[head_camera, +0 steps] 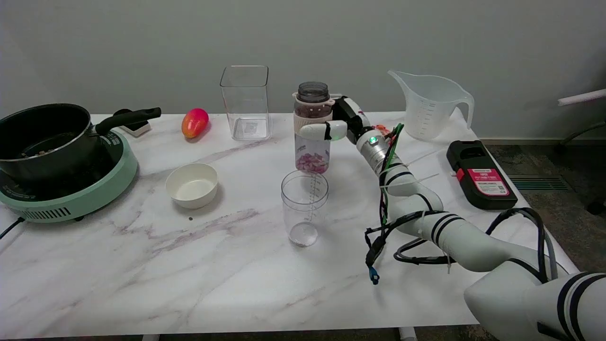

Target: Pour the contents of the bottle into the measuring cup.

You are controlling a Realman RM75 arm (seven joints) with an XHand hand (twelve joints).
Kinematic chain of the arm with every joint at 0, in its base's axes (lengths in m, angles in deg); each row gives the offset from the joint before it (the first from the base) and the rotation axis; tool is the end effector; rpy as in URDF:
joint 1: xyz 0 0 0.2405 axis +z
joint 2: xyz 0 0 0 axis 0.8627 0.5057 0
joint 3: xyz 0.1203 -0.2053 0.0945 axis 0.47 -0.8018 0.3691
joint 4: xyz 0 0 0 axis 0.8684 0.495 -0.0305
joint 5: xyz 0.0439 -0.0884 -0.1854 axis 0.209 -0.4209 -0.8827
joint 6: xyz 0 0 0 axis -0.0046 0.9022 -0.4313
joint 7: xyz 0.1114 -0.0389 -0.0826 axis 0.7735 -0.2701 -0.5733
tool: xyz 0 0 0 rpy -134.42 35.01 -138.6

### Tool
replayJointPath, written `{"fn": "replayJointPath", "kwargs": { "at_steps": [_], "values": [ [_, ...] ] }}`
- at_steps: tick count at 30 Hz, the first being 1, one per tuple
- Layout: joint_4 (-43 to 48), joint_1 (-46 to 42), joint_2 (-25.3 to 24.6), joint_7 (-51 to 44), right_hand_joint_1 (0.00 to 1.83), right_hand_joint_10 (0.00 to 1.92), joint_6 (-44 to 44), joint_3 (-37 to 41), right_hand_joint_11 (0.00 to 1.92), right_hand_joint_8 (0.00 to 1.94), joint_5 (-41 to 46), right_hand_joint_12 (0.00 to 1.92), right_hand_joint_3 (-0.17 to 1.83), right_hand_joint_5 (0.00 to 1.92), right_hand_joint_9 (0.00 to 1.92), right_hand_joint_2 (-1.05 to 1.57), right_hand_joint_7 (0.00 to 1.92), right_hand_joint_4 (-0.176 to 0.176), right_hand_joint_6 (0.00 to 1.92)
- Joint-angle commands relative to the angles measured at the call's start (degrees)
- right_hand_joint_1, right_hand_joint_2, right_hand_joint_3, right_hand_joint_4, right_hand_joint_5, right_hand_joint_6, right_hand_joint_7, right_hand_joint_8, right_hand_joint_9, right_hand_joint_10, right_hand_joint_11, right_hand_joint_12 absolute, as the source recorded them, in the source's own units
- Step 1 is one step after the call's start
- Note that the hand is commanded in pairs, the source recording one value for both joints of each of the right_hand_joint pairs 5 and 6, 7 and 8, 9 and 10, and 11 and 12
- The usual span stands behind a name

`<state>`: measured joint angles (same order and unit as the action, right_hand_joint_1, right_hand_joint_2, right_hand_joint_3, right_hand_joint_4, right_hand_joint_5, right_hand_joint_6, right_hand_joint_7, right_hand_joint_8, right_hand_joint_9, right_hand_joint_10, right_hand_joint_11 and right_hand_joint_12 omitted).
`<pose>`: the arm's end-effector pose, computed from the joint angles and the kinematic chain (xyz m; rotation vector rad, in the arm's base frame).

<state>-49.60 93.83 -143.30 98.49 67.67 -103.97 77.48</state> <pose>-0.2721 -0.4751 0.3212 1.3715 -0.9806 1.1148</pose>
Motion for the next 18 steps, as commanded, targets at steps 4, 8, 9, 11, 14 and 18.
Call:
{"fn": "replayJointPath", "kwargs": {
  "at_steps": [4, 8, 9, 11, 14, 18],
  "values": [
    [8.7, -1.42, 2.31, 0.9, 1.2, 1.49, 2.4, 3.35, 1.3, 1.77, 0.46, 1.3, 0.32, 1.79, 1.49, 1.47, 1.77, 0.0, 1.79],
    [17.22, -5.57, 5.92, 0.43, 1.17, 1.51, 1.09, 7.41, 1.32, 1.8, 0.46, 1.32, 0.29, 1.84, 1.51, 1.54, 1.8, 0.0, 1.84],
    [20.43, -7.24, 7.1, 0.43, 1.16, 1.52, 0.31, 8.79, 1.32, 1.8, 0.46, 1.32, 0.29, 1.85, 1.52, 1.55, 1.8, 0.0, 1.85],
    [25.78, -9.73, 9.41, 0.35, 1.16, 1.53, -1.13, 11.23, 1.33, 1.81, 0.46, 1.33, 0.28, 1.86, 1.53, 1.57, 1.81, 0.0, 1.86],
    [35.43, -15.67, 13.11, 0.35, 1.17, 1.55, -4.61, 15.98, 1.34, 1.83, 0.46, 1.34, 0.26, 1.87, 1.55, 1.57, 1.83, 0.0, 1.87],
    [46.22, -25.24, 16.04, -0.15, 1.18, 1.56, -9.77, 23.09, 1.36, 1.83, -0.21, 1.36, 0.26, 1.88, 1.56, 1.57, 1.83, 0.0, 1.88]
  ]
}}
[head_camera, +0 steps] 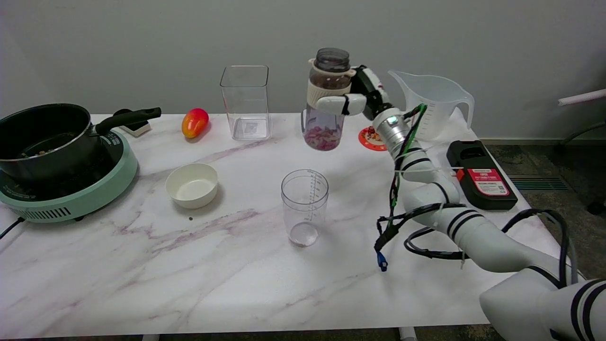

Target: Pour the contents of the bottle into the measuring cup.

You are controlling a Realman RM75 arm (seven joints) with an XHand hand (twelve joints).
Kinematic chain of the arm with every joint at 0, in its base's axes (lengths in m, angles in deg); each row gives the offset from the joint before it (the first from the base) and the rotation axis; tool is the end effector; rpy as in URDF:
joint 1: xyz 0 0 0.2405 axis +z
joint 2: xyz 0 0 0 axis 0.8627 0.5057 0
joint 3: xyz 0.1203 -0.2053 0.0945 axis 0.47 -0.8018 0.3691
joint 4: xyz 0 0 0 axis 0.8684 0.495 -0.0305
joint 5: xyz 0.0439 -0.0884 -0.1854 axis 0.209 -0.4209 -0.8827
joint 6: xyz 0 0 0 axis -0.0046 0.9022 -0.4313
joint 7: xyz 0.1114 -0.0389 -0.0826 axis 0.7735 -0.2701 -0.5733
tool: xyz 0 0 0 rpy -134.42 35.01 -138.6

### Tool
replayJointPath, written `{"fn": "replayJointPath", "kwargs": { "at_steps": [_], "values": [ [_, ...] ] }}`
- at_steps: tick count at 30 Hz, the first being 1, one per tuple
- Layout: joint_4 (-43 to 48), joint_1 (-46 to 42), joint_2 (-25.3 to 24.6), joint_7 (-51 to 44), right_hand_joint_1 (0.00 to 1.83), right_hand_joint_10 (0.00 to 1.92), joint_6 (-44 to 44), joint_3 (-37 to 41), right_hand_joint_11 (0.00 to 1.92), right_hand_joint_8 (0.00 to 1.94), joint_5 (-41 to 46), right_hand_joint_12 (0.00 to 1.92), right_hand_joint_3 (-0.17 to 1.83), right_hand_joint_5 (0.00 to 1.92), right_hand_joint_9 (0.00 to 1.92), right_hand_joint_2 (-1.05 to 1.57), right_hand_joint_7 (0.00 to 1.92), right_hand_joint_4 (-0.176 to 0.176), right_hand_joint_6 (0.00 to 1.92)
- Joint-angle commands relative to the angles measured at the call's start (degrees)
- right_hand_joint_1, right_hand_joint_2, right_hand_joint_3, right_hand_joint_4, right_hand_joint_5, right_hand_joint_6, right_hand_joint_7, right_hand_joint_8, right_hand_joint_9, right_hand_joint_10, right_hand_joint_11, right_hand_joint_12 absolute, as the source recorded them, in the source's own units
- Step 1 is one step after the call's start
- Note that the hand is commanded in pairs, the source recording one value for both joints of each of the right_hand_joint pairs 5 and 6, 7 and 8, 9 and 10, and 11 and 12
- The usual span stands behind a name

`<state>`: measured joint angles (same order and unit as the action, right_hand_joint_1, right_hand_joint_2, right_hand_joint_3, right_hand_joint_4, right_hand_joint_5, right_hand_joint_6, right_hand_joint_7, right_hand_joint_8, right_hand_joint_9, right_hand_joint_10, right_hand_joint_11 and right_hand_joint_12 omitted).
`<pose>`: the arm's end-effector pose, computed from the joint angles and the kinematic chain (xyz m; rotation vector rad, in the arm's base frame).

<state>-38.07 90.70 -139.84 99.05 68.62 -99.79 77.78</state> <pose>-0.2210 -0.4669 0.3422 1.4589 -0.8733 1.2548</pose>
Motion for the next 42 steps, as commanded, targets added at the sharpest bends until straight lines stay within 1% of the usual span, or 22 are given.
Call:
{"fn": "replayJointPath", "kwargs": {
  "at_steps": [1, 3, 8, 14, 18, 21, 23, 29, 33, 37, 42],
  "values": [
    [36.28, -23.76, 12.71, -1.17, 1.18, 1.57, -11.33, 20.32, 1.36, 1.84, -0.56, 1.36, 0.26, 1.89, 1.57, 1.57, 1.84, 0.0, 1.89],
    [40.3, -27.73, 12.3, -3.83, 1.18, 1.57, -12.17, 24.61, 1.36, 1.84, -0.56, 1.36, 0.26, 1.89, 1.57, 1.57, 1.84, 0.0, 1.89],
    [47.39, -34.74, 10.72, -6.69, 1.18, 1.57, -15.51, 29.79, 1.36, 1.84, -0.56, 1.36, 0.25, 1.87, 1.57, 1.57, 1.84, 0.0, 1.87],
    [53.03, -41.82, 10.24, -14.26, 1.18, 1.57, -17.49, 32.93, 1.36, 1.83, -0.64, 1.36, 0.27, 1.84, 1.57, 1.57, 1.83, 0.0, 1.84],
    [56.4, -44.63, 9.33, -19.38, 1.18, 1.57, -19.05, 33.11, 1.36, 1.82, -0.72, 1.36, 0.27, 1.83, 1.57, 1.57, 1.82, 0.0, 1.83],
    [58.19, -46.38, 8.52, -27.95, 1.18, 1.58, -19.25, 32.62, 1.36, 1.83, -1.1, 1.36, 0.27, 1.84, 1.58, 1.57, 1.83, 0.0, 1.84],
    [58.71, -46.97, 8.03, -32.81, 1.19, 1.58, -18.9, 32.01, 1.37, 1.83, -0.92, 1.37, 0.26, 1.85, 1.58, 1.57, 1.83, 0.0, 1.85],
    [57.62, -45.47, 8.78, -35.46, 1.19, 1.59, -17.84, 30.14, 1.37, 1.84, -1.12, 1.37, 0.25, 1.86, 1.59, 1.57, 1.84, 0.0, 1.86],
    [56.56, -42.71, 9.95, -41.33, 1.19, 1.58, -15.61, 28.22, 1.37, 1.84, -1.15, 1.37, 0.25, 1.86, 1.58, 1.57, 1.84, 0.0, 1.86],
    [54.78, -40.06, 11.24, -41.92, 1.18, 1.57, -12.62, 25.95, 1.37, 1.83, -0.88, 1.37, 0.26, 1.86, 1.57, 1.57, 1.83, 0.0, 1.86],
    [54.73, -39.58, 11.52, -41.92, 1.18, 1.56, -10.75, 25.51, 1.36, 1.82, -1.28, 1.36, 0.26, 1.85, 1.56, 1.57, 1.82, 0.0, 1.85]
  ]
}}
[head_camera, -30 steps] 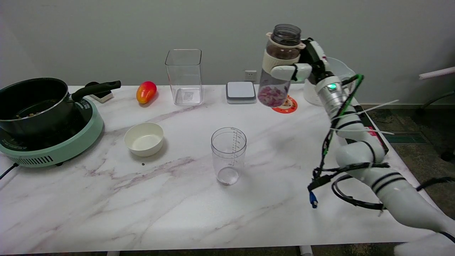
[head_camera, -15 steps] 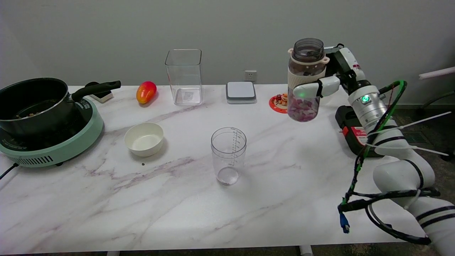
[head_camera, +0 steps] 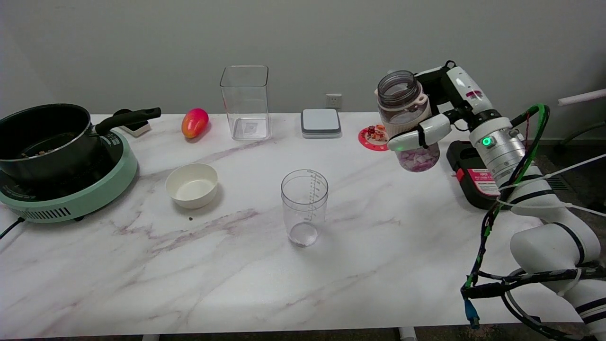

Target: Pour the contents of the bottle into the measuring cup.

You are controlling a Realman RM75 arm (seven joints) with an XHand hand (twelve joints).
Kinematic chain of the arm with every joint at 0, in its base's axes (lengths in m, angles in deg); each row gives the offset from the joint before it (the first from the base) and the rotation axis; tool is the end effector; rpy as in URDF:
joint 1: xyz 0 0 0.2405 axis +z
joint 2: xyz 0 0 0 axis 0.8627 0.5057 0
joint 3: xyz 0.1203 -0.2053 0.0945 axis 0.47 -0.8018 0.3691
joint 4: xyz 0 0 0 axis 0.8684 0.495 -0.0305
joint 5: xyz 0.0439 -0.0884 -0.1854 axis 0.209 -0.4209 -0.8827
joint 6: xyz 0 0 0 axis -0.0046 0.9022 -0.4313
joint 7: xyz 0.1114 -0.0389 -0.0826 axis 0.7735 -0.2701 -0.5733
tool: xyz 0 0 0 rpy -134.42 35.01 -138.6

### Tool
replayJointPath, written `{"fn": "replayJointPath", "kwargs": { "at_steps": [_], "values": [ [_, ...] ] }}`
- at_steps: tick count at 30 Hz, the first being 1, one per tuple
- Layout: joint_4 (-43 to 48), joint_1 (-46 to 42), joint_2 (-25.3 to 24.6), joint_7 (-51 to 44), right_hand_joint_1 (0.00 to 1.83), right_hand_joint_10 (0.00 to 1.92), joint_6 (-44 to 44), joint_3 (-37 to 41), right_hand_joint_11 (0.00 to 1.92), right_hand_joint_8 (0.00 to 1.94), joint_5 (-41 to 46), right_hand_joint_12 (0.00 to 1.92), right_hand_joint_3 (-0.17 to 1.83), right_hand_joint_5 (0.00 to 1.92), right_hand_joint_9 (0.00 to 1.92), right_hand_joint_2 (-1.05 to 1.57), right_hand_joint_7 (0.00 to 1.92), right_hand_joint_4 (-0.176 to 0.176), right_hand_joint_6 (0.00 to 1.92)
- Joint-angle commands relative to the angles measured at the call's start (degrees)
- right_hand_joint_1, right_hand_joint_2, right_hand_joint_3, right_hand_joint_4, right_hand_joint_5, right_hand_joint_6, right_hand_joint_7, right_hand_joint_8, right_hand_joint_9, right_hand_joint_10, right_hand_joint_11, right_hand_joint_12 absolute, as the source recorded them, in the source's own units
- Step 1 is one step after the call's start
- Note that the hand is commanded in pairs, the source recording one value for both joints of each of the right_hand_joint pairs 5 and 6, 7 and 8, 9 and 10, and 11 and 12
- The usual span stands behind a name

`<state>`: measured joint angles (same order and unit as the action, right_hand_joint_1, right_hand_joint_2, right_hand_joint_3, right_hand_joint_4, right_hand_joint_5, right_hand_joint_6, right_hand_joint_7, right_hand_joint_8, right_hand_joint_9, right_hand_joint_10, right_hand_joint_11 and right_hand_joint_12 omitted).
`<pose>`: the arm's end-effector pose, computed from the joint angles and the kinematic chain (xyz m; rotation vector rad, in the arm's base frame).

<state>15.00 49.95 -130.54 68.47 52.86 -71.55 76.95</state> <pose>-0.1535 -0.3024 0.4126 1.5002 -0.2187 0.7907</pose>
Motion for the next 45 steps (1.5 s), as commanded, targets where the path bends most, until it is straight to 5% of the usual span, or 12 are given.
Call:
{"fn": "replayJointPath", "kwargs": {
  "at_steps": [1, 24, 35, 45],
  "values": [
    [1.66, 1.24, 2.29, -11.42, 1.18, 1.56, 5.21, -3.04, 1.36, 1.82, -0.52, 1.36, 0.26, 1.85, 1.56, 1.57, 1.82, 0.0, 1.85],
    [3.81, -0.42, 7.1, -24.36, 1.19, 1.6, 11.13, -7.89, 1.39, 1.85, -1.99, 1.39, 0.24, 1.89, 1.6, 1.57, 1.85, 0.0, 1.89],
    [4.38, 0.82, 7.09, -38.36, 1.2, 1.6, 10.86, -12.97, 1.4, 1.86, -8.51, 1.4, 0.23, 1.91, 1.6, 1.57, 1.86, 0.0, 1.91],
    [4.76, 2.59, 7.49, -39.23, 1.19, 1.59, 7.86, -14.09, 1.38, 1.85, -15.43, 1.38, 0.25, 1.92, 1.59, 1.57, 1.85, 0.0, 1.92]
  ]
}}
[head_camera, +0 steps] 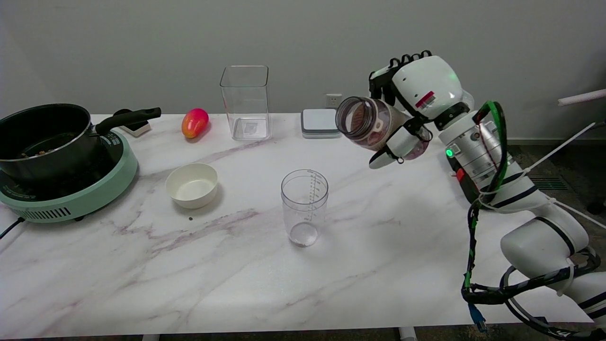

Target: Pour the contents of the bottle into the measuring cup.

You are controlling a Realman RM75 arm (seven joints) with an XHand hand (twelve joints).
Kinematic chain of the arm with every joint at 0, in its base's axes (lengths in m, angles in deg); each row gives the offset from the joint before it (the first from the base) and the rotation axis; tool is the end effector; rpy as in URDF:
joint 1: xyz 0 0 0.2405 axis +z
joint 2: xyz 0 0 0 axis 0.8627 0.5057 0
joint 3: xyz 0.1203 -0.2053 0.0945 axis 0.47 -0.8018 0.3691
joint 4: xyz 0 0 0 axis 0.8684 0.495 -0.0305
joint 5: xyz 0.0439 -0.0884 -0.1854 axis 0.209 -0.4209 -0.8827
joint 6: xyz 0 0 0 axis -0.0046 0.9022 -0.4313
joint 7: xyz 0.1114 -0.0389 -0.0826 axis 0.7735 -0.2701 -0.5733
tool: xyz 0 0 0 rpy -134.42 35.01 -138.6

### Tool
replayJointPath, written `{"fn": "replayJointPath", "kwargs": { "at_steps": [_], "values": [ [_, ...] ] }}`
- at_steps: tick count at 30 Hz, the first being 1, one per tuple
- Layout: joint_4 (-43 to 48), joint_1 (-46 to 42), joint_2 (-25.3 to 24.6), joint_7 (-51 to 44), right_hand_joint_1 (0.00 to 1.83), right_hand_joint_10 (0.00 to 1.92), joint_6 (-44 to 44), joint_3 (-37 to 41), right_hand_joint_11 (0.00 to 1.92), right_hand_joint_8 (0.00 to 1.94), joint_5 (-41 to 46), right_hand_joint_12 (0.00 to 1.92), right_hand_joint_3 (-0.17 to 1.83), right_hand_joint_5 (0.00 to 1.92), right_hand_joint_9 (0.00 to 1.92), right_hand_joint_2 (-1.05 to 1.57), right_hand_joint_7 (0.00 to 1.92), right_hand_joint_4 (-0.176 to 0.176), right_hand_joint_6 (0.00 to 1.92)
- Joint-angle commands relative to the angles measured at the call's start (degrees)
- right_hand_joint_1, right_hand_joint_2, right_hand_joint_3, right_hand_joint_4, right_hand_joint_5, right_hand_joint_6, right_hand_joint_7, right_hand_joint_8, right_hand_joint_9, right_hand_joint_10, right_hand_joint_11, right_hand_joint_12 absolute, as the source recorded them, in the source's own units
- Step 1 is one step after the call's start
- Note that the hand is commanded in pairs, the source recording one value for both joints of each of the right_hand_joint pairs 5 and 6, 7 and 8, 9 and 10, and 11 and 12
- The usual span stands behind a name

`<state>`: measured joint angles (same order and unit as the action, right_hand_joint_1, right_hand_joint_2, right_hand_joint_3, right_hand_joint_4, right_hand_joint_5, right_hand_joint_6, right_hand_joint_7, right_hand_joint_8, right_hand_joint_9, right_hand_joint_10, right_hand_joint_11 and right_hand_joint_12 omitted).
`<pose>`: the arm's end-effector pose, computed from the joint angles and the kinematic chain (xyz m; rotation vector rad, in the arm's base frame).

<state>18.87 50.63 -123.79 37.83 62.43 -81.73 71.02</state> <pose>-0.1272 -0.3020 0.3479 1.7495 0.4152 0.3314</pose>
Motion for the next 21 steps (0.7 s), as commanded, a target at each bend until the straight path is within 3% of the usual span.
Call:
{"fn": "replayJointPath", "kwargs": {
  "at_steps": [1, 14, 21],
  "values": [
    [1.04, 1.92, 0.74, -8.6, 1.19, 1.59, -1.71, -3.92, 1.38, 1.85, -10.42, 1.38, 0.25, 1.92, 1.59, 1.57, 1.85, 0.0, 1.92],
    [3.77, 1.92, -0.27, -8.68, 1.18, 1.57, -1.49, -5.18, 1.36, 1.84, -20.82, 1.36, 0.26, 1.92, 1.57, 1.57, 1.84, 0.0, 1.92],
    [3.78, 1.24, -4.21, -8.76, 1.18, 1.57, -0.09, -6.14, 1.36, 1.84, -24.11, 1.36, 0.27, 1.92, 1.57, 1.57, 1.84, 0.0, 1.92]
  ]
}}
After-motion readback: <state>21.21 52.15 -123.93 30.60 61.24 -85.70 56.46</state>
